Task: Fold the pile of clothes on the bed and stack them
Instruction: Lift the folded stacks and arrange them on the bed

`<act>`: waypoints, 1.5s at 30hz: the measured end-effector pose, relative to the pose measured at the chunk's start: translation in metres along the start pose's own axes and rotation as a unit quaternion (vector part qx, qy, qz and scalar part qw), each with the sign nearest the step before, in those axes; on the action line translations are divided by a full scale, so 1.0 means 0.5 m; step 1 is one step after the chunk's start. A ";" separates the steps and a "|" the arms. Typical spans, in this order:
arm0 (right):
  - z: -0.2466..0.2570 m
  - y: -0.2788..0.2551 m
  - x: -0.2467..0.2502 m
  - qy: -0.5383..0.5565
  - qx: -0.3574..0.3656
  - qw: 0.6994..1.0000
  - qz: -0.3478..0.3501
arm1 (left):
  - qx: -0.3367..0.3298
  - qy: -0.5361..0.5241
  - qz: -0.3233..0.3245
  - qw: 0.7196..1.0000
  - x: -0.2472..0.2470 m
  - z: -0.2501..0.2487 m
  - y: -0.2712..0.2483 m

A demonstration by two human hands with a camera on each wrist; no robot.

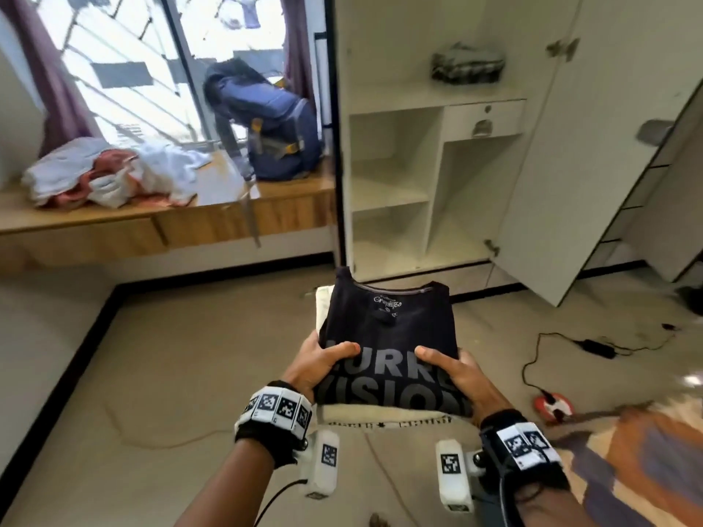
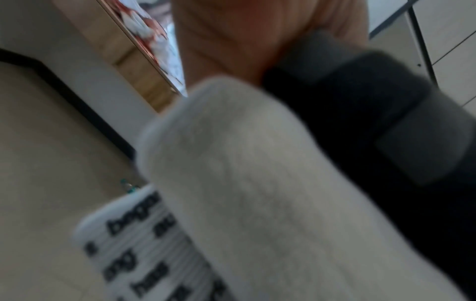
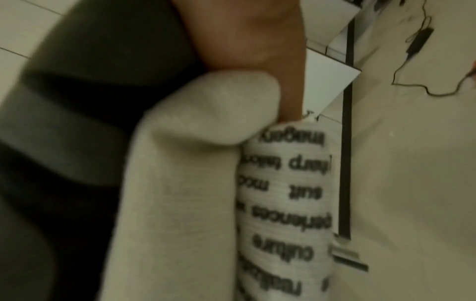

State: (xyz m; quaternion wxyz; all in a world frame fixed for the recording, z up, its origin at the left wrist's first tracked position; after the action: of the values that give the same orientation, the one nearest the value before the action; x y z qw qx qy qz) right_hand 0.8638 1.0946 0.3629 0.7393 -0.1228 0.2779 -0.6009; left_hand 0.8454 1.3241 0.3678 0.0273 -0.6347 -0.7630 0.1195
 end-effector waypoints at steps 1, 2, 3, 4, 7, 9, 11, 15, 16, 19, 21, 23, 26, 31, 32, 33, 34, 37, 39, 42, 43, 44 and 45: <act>0.051 0.035 0.028 0.001 0.011 1.000 -0.011 | -0.005 -0.001 0.020 1.000 -0.041 -0.024 0.063; 0.101 0.065 0.053 0.004 0.020 1.000 -0.019 | -0.005 -0.004 0.037 0.999 -0.078 -0.045 0.123; 0.161 0.099 0.077 0.003 0.033 0.999 -0.030 | -0.009 -0.007 0.054 0.998 -0.117 -0.074 0.189; 0.217 0.130 0.098 0.002 0.044 0.998 -0.037 | -0.014 -0.008 0.069 0.997 -0.153 -0.102 0.252; 0.363 0.212 0.149 -0.002 0.068 0.996 -0.064 | -0.043 0.006 0.100 0.994 -0.252 -0.196 0.404; 0.467 0.275 0.185 -0.012 0.098 0.991 -0.093 | -0.066 0.009 0.121 0.990 -0.320 -0.257 0.515; 0.561 0.339 0.216 -0.012 0.118 0.987 -0.109 | -0.086 -0.002 0.138 0.987 -0.380 -0.316 0.621; 0.759 0.482 0.272 0.003 0.162 0.980 -0.118 | -0.146 -0.024 0.140 0.979 -0.483 -0.428 0.854; 0.813 0.527 0.283 0.005 0.173 0.979 -0.112 | -0.159 -0.029 0.146 0.976 -0.508 -0.460 0.913; 0.978 0.663 0.303 -0.002 0.202 0.976 -0.088 | -0.191 -0.051 0.145 0.970 -0.561 -0.557 1.087; 1.085 0.750 0.303 -0.009 0.209 0.975 -0.072 | -0.206 -0.068 0.145 0.965 -0.581 -0.624 1.192; 1.189 0.842 0.302 -0.015 0.210 0.976 -0.061 | -0.218 -0.081 0.134 0.963 -0.594 -0.683 1.301; 1.322 0.974 0.299 -0.026 0.187 0.981 -0.039 | -0.219 -0.083 0.104 0.967 -0.604 -0.755 1.435; 1.504 1.212 0.290 -0.037 0.145 0.989 0.016 | -0.206 -0.088 0.054 0.973 -0.607 -0.833 1.663; 1.538 1.259 0.284 -0.050 0.139 0.989 0.031 | -0.203 -0.089 0.038 0.974 -0.606 -0.846 1.708; 1.572 1.309 0.277 -0.062 0.129 0.989 0.043 | -0.201 -0.086 0.025 0.975 -0.604 -0.861 1.754; 1.605 1.355 0.268 -0.067 0.122 0.988 0.059 | -0.201 -0.082 0.016 0.976 -0.601 -0.877 1.797; 1.701 1.492 0.242 -0.088 0.111 0.986 0.085 | -0.194 -0.078 -0.022 0.978 -0.584 -0.910 1.928; 1.756 1.580 0.219 -0.115 0.105 0.983 0.098 | -0.183 -0.074 -0.052 0.979 -0.569 -0.926 2.015; 1.818 1.697 0.192 -0.154 0.109 0.979 0.082 | -0.167 -0.069 -0.085 0.980 -0.555 -0.942 2.119; 1.836 1.738 0.186 -0.166 0.116 0.977 0.066 | -0.164 -0.059 -0.102 0.979 -0.550 -0.947 2.159; 1.852 1.781 0.182 -0.183 0.122 0.974 0.056 | -0.162 -0.047 -0.117 0.979 -0.546 -0.951 2.198; 1.865 1.827 0.182 -0.199 0.130 0.970 0.041 | -0.157 -0.035 -0.130 0.978 -0.543 -0.951 2.229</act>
State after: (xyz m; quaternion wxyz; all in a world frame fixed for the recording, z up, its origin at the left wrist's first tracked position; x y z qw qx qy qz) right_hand 2.1454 1.0917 0.6283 0.8133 -0.1317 0.0496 -0.5645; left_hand 2.0618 1.3141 0.6170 -0.0844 -0.5219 -0.8487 0.0154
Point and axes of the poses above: each hand's wrist, its own y-axis towards the middle knuckle, its own x-axis out of the back of the hand, z = x × y, the point moved 3 cm from there along y, towards the middle knuckle, and after that the axes turned 9 degrees about -x, right-handed, at the moved point
